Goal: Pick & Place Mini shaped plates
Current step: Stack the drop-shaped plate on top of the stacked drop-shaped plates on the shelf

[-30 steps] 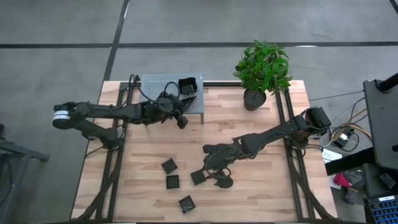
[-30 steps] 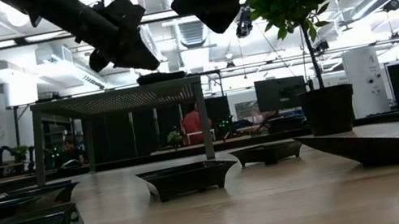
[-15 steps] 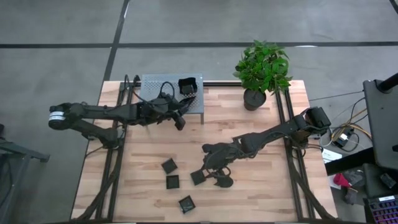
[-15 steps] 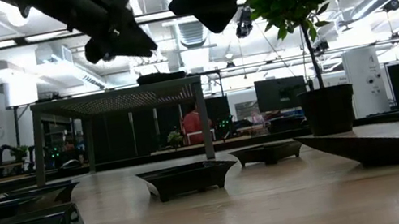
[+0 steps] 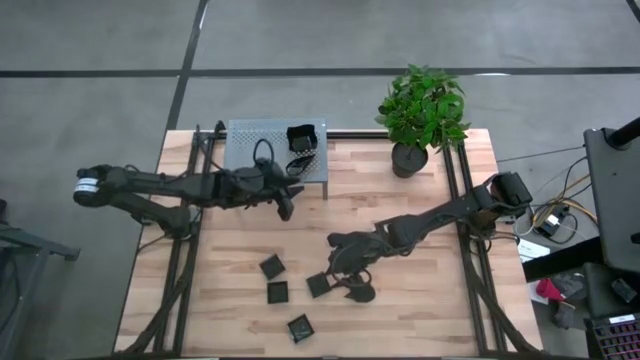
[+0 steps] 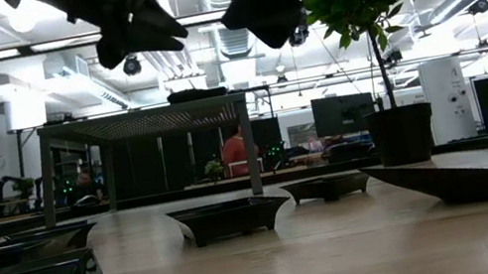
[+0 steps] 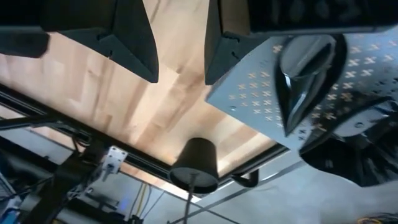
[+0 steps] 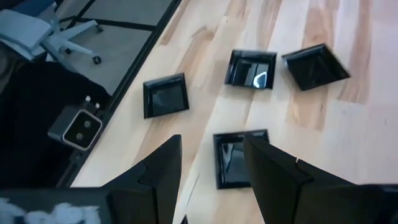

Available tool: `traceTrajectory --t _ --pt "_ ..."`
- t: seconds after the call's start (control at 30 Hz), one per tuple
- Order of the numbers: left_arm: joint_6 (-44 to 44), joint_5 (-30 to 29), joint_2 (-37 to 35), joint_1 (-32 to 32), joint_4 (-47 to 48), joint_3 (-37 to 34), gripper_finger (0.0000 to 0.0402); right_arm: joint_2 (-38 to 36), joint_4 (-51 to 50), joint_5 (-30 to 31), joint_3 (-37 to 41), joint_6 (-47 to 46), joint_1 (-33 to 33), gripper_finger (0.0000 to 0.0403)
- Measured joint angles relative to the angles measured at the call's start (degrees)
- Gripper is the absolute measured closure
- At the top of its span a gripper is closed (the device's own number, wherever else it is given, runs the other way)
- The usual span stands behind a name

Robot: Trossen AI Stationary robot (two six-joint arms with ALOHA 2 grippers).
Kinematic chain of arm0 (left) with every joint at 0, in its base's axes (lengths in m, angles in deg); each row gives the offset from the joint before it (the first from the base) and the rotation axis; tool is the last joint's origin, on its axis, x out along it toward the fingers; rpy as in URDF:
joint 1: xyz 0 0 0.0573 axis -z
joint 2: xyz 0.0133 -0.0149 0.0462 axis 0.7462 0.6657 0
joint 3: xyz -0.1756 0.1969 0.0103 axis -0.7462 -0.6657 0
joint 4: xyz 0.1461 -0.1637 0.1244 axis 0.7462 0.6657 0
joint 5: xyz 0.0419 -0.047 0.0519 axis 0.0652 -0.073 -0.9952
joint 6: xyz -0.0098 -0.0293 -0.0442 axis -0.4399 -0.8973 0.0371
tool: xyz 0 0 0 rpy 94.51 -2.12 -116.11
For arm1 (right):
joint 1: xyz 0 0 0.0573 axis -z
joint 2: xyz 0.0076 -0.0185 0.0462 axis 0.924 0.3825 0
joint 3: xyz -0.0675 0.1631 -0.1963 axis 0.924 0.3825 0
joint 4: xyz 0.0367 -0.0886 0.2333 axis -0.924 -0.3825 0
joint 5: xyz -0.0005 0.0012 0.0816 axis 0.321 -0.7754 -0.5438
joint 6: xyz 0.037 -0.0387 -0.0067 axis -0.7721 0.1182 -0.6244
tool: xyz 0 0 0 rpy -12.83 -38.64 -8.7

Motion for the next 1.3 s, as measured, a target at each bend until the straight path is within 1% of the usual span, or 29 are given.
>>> traceTrajectory --t 0.27,0.43,0.6,0.8,1.1,1.3 --pt "-0.5 0.0 0.0 3.3 -1.4 0.0 0.028 0.0 0.0 0.0 2.2 -0.1 -0.3 0.0236" --pt "1.8 0.0 0.0 6.2 -3.6 0.0 0.028 0.0 2.4 -0.1 3.6 -0.9 -0.3 0.0236" --pt "3.3 -0.1 0.1 9.6 -6.4 0.0 0.028 0.0 2.5 -0.2 3.8 -1.1 -0.3 0.0236" --pt "3.9 -0.1 0.1 13.0 -7.7 0.0 0.028 0.0 2.6 -0.2 3.8 -1.4 -0.4 0.0236" --pt "4.9 -0.2 0.2 16.0 -8.4 0.0 0.028 0.0 2.5 -0.2 3.1 -1.2 -0.5 0.0236" --pt "5.3 -0.3 0.2 16.0 -8.9 -0.5 0.028 0.0 2.5 -0.2 3.1 -1.0 -0.5 0.0236"
